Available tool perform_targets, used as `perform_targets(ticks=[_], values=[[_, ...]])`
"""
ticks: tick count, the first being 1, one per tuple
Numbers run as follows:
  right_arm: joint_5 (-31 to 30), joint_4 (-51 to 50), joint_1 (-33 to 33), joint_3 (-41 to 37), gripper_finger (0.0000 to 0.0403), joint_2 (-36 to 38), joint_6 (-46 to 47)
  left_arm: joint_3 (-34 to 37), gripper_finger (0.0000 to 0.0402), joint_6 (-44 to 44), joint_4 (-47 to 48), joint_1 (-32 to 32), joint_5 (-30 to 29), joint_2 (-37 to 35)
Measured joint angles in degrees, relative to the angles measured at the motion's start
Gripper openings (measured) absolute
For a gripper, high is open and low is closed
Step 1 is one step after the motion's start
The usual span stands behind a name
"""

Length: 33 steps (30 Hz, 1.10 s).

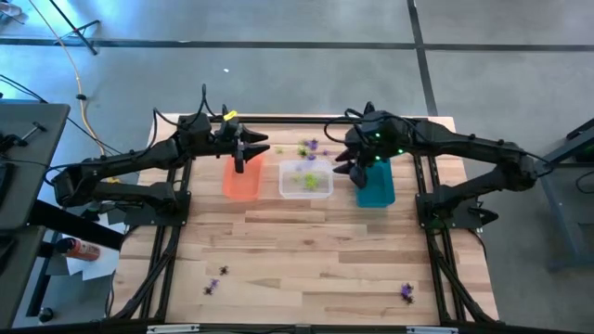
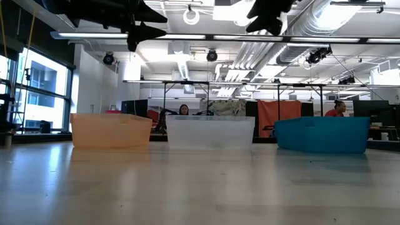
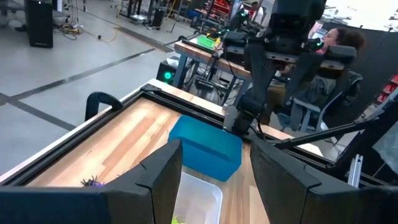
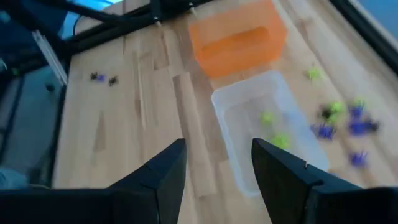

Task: Sort Halloween decoration
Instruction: Put the green spider toy into the transparent bin

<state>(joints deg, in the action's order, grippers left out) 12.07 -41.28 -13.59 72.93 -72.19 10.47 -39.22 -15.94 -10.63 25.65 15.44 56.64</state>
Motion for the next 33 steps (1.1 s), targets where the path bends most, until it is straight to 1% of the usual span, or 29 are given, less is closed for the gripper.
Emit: perform_targets(ticks=[3,5,7,10,14,16,22,26,28,30,33], values=[[-3.7,-0.8,0.1,0.0,0.0179,-0.6,4.9,0.0,0.0176,-0.2,0.0,0.0,0.1,0.0],[-6.8,-1.1,-0.7,0.0,0.0179,-2.5,6.5,0.0,0.0176,-1.2,0.0,0.0,0.0,0.2],[-7.5,-1.7,-2.4,0.0,0.0179,-5.3,8.1,0.0,0.0176,-1.8,0.3,-0.1,-0.1,0.4],[-5.3,-1.6,-4.7,0.0,0.0179,-9.4,10.3,0.1,0.0176,-1.5,0.7,-0.4,-0.5,0.8],[3.1,-2.7,-5.8,-0.1,0.0179,-12.7,9.8,0.1,0.0176,-1.5,0.5,-0.5,-0.6,0.8],[3.1,-3.3,-5.1,-0.1,0.0179,-13.0,8.8,0.1,0.0176,-1.5,0.4,-0.6,-0.7,0.8],[-3.7,-4.2,-2.6,-0.1,0.0179,-10.7,3.2,0.0,0.0176,-2.4,-0.1,-0.9,-1.0,1.5],[-5.7,-5.6,-2.6,-1.5,0.0179,-7.9,2.5,-1.0,0.0175,-6.9,1.5,-1.4,-3.4,5.1],[-6.0,-5.1,-3.0,-3.9,0.0179,-5.6,4.2,-3.3,0.0173,-6.0,4.3,-1.4,-3.6,8.3],[-6.0,-3.6,-3.0,-6.9,0.0179,-3.5,7.0,-7.0,0.0168,-3.1,8.4,-1.4,-4.4,11.9],[-5.9,-0.5,-2.9,-11.7,0.0179,-0.7,11.3,-15.0,0.016,-1.1,18.3,0.2,-8.6,18.7]])
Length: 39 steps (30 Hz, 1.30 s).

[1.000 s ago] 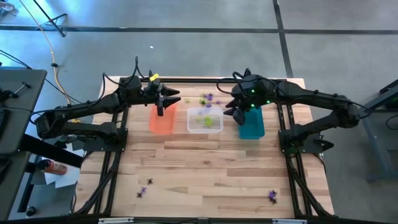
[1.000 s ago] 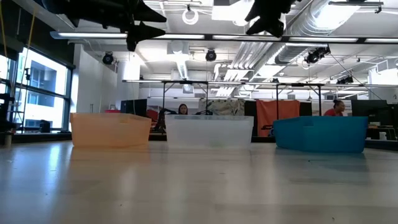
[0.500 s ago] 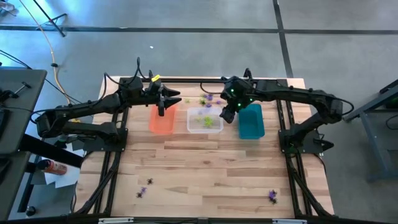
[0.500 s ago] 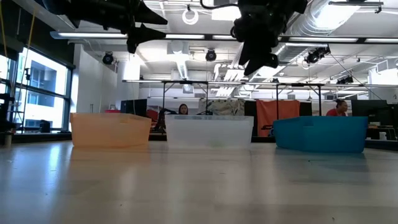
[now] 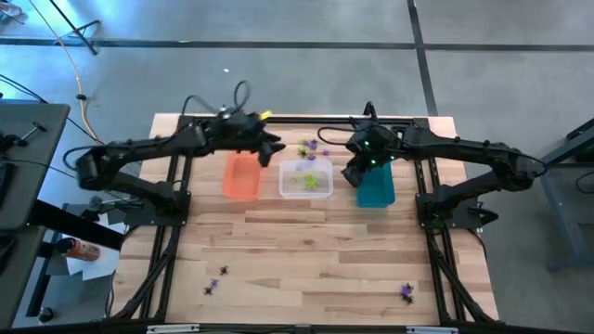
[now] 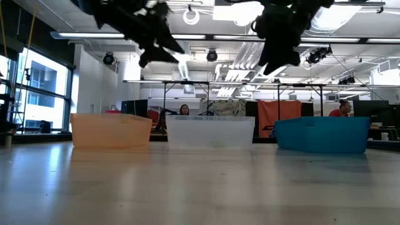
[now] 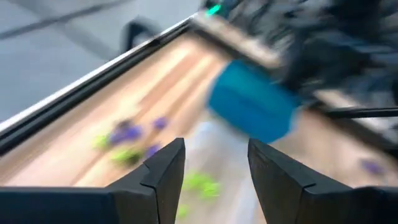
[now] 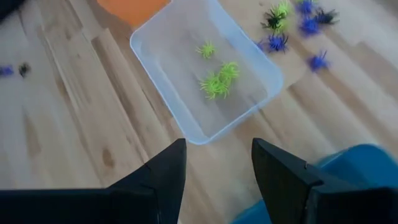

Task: Sort Halloween decoration
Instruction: Put the green spider toy into the transparent bin

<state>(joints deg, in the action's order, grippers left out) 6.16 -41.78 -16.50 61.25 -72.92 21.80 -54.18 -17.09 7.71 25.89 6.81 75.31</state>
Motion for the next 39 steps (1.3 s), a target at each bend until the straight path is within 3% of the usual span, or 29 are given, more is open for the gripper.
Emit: perform_targets(ticks=[5,9,16,34,36,39], values=[[1.1,6.6,1.4,-6.4,0.0179,2.2,9.3,-12.7,0.0143,7.3,18.2,4.7,-2.4,14.0],[1.1,12.9,3.5,-9.5,0.0179,2.2,15.1,-21.1,0.0133,12.5,26.7,7.3,-2.9,25.2],[1.0,19.4,6.6,-10.9,0.0179,2.2,20.1,-28.0,0.0131,15.4,30.1,9.4,-0.9,37.6],[-2.7,20.6,7.3,-10.9,0.0179,2.2,26.1,-28.5,0.0127,22.5,29.9,9.4,-3.4,44.9],[-3.1,20.8,7.3,-10.9,0.0179,2.2,26.2,-28.5,0.0111,24.3,30.1,9.1,-5.1,44.7],[-3.2,21.6,7.3,-10.9,0.0179,2.2,26.2,-28.3,0.0048,26.4,30.7,8.9,-5.7,43.9]])
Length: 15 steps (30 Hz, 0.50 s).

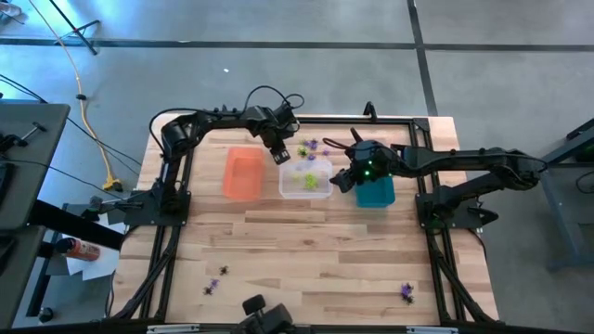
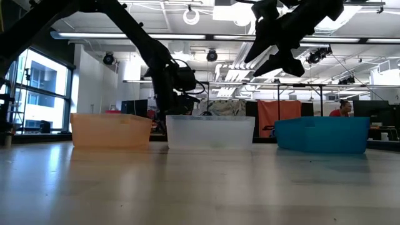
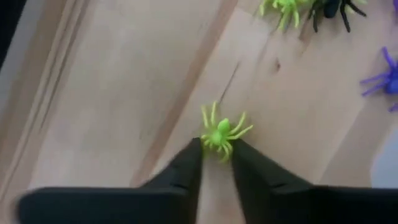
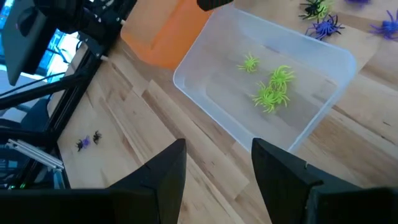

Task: Sort Halloween decoration
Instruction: Put the green spider toy into the transparent bin

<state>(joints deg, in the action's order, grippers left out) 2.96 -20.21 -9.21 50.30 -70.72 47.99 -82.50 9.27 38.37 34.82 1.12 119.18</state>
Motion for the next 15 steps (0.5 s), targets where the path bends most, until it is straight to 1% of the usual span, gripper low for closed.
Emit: perform_targets(ticks=[1,2,8,15], values=[[0.0,0.3,0.0,0.0,0.0179,0.0,0.0,0.0,0.0025,0.6,0.1,0.2,0.0,-0.5],[0.0,0.7,0.0,0.0,0.0179,0.0,0.0,0.0,0.0013,0.9,0.1,0.6,0.0,-1.2],[0.0,1.5,0.0,0.0,0.0179,0.0,-0.5,0.0,0.0002,2.0,0.5,3.1,0.9,-6.5],[-0.5,1.7,0.0,0.0,0.0179,0.0,-4.4,0.1,0.0001,1.5,-1.5,5.9,9.2,-15.3]])
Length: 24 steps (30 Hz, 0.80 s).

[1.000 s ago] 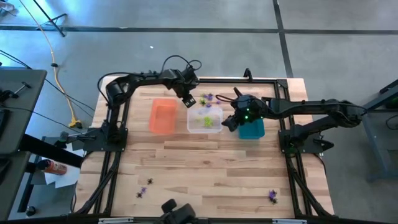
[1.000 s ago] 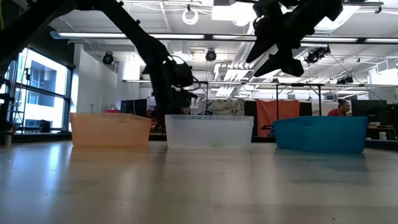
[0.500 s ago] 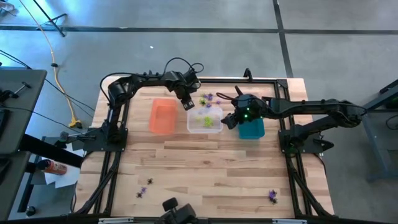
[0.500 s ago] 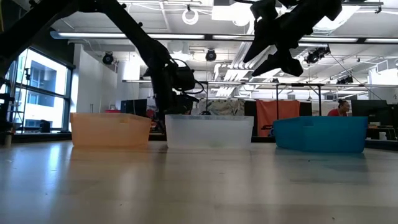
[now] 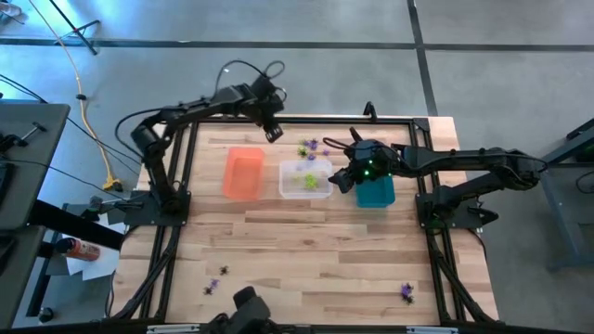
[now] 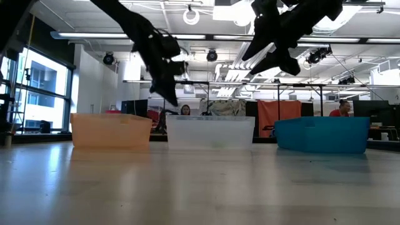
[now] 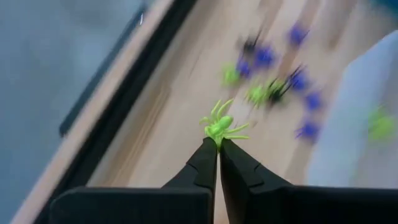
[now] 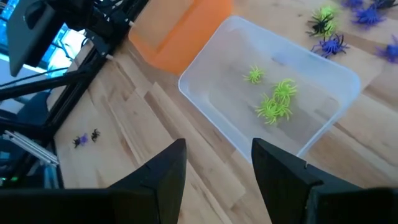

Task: Sort Halloween decoration
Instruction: Put the green spider toy into the transparent bin

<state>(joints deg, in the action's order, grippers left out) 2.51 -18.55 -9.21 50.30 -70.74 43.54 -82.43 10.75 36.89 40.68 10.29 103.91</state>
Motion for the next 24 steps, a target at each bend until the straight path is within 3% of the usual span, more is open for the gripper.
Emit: perform_targets(ticks=[6,12,19,24], values=[[-0.8,0.2,0.0,0.0,0.0179,0.0,-2.5,1.6,0.0,-3.3,-6.8,-1.8,6.5,-8.5],[0.5,3.4,0.0,0.0,0.0179,0.0,-6.6,15.3,0.0,-10.9,-23.4,-6.4,11.3,-21.2],[3.7,8.8,-0.1,0.0,0.0179,0.0,-12.5,35.2,0.0,-21.1,-43.1,-15.5,9.5,-34.7],[4.6,10.9,-0.2,0.0,0.0179,0.0,-15.2,41.4,0.0,-23.6,-50.4,-22.1,2.9,-36.4]])
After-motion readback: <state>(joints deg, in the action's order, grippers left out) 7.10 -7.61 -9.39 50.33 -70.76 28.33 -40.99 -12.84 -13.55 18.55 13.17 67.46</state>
